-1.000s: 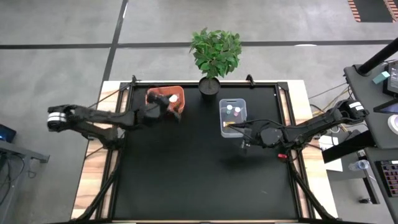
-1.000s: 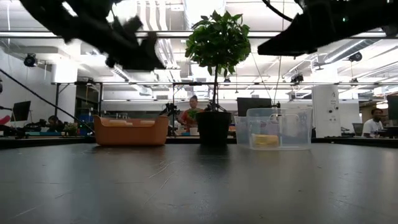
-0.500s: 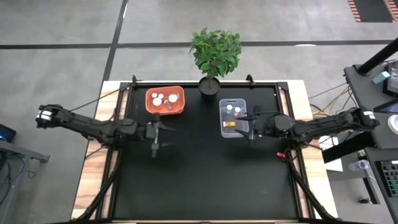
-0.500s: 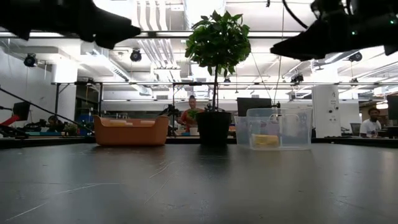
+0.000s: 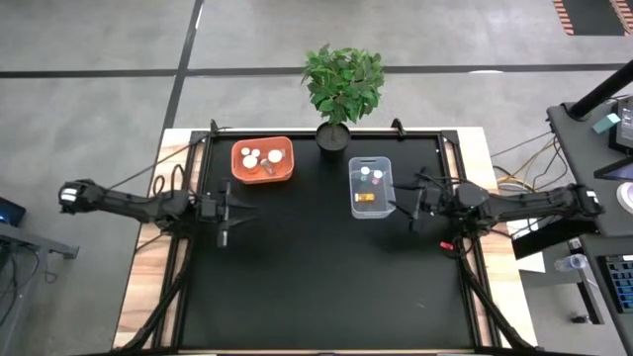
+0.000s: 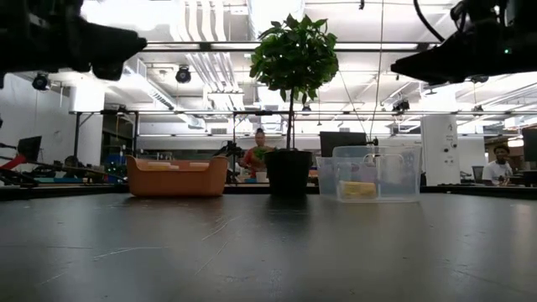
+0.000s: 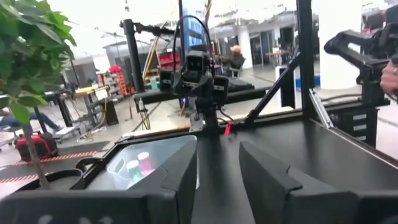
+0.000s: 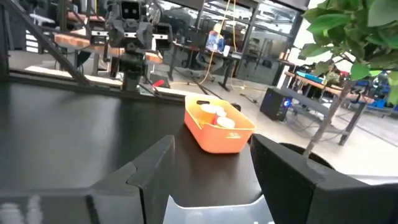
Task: Pick and place medicine bottles into bin by pill shape (circle, oval)
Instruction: Return to Home Position
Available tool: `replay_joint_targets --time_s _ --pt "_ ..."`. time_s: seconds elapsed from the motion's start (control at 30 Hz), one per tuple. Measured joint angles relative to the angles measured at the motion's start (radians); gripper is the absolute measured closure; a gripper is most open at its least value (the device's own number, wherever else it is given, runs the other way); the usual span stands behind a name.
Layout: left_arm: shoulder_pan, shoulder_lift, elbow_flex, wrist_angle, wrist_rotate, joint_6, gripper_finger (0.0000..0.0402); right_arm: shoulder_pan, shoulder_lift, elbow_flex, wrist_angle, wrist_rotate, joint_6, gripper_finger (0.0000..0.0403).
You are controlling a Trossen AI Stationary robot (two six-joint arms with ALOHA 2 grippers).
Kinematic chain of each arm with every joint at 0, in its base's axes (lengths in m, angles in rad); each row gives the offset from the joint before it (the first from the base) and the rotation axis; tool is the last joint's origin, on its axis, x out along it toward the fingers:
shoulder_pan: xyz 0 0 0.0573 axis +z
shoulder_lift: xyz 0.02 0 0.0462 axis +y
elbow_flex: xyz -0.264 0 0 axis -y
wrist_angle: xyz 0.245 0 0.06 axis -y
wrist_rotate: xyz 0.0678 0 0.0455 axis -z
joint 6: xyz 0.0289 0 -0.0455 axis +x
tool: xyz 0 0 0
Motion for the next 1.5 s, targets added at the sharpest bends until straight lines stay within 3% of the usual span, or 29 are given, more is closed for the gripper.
replay_joint_targets --time_s 0.27,0.57,0.87,1.17,1.5 --pt "0.000 -0.229 -0.076 -0.090 -0.021 -0.022 0.0318 0.000 -0.194 -0.011 -0.196 0.001 -0.003 0.0200" --pt "0.000 -0.341 -0.077 -0.234 -0.019 -0.019 0.0340 0.001 -0.382 -0.106 -0.227 -0.001 -0.015 0.0200" --pt "0.000 -0.325 -0.078 -0.244 0.040 -0.017 0.0364 0.000 -0.391 -0.108 -0.257 -0.052 0.004 0.0236" --pt "0.000 -0.283 -0.079 -0.242 0.034 -0.015 0.0366 0.000 -0.387 -0.108 -0.278 -0.049 -0.111 0.0261" --pt "0.000 -0.239 -0.080 -0.243 0.033 -0.016 0.0366 0.000 -0.387 -0.109 -0.278 -0.048 0.088 0.0257"
